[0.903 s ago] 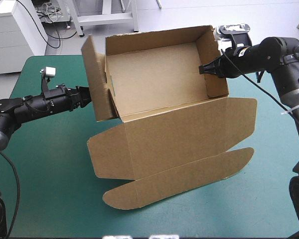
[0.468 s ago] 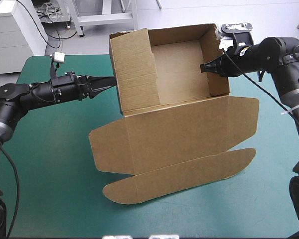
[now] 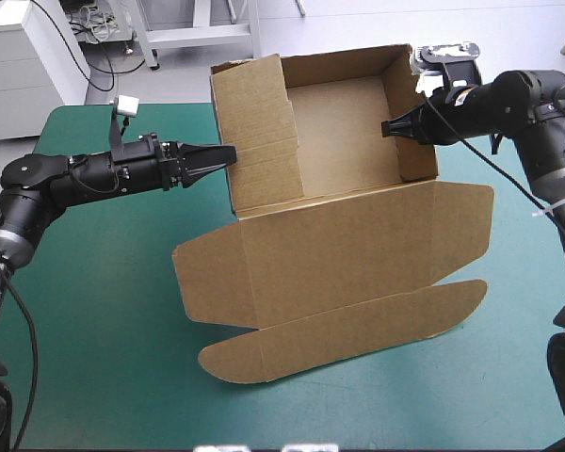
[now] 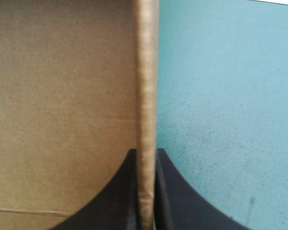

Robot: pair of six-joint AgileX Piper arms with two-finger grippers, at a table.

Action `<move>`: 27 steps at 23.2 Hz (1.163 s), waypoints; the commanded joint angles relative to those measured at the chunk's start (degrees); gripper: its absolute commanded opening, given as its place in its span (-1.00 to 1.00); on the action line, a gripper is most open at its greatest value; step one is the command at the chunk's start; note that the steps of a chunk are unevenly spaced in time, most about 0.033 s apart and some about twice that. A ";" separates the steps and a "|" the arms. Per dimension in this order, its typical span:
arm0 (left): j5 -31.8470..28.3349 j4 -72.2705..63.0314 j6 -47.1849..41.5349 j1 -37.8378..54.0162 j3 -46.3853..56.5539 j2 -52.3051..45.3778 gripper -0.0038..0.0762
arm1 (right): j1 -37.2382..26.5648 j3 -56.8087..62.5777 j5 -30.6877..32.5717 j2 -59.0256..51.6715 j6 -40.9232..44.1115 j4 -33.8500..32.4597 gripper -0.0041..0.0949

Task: Fold the box

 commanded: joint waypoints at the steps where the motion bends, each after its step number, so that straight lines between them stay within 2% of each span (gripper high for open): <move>1: 4.57 -6.36 -1.44 -0.59 -1.87 -2.44 0.73 | 0.70 -1.76 -3.91 -2.62 0.63 2.56 -0.92; 8: 4.06 -2.74 -5.94 -0.59 -2.59 -2.56 0.72 | 5.27 -1.76 -5.88 -2.62 0.78 2.07 -0.92; 10: 1.31 7.49 -13.56 -2.26 -5.84 -2.56 0.72 | 6.71 -1.76 -7.57 -2.62 2.36 1.64 -0.92; 12: -3.14 23.85 -24.67 -6.06 -9.97 -3.19 0.72 | 8.15 -1.76 -8.37 -2.62 2.40 0.93 -0.92; 13: -7.89 34.89 -32.44 -9.80 -12.10 -4.02 0.72 | 9.12 -1.76 -8.63 -2.62 2.63 0.61 -0.92; 16: -14.26 50.88 -44.88 -15.31 -13.35 -5.07 0.72 | 9.89 -1.76 -9.04 -2.62 3.08 0.61 -0.92; 19: -20.86 68.45 -61.82 -21.34 -13.25 -5.48 0.72 | 10.91 -1.76 -9.31 -2.62 3.64 0.52 -0.92; 23: -27.42 71.58 -69.63 -22.40 -13.25 -5.48 0.72 | 11.53 -1.76 -9.31 -2.74 3.64 0.36 -0.92; 27: -29.31 74.78 -72.14 -22.40 -13.25 -5.48 0.71 | 11.67 -1.76 -9.31 -2.74 3.64 -0.18 -0.92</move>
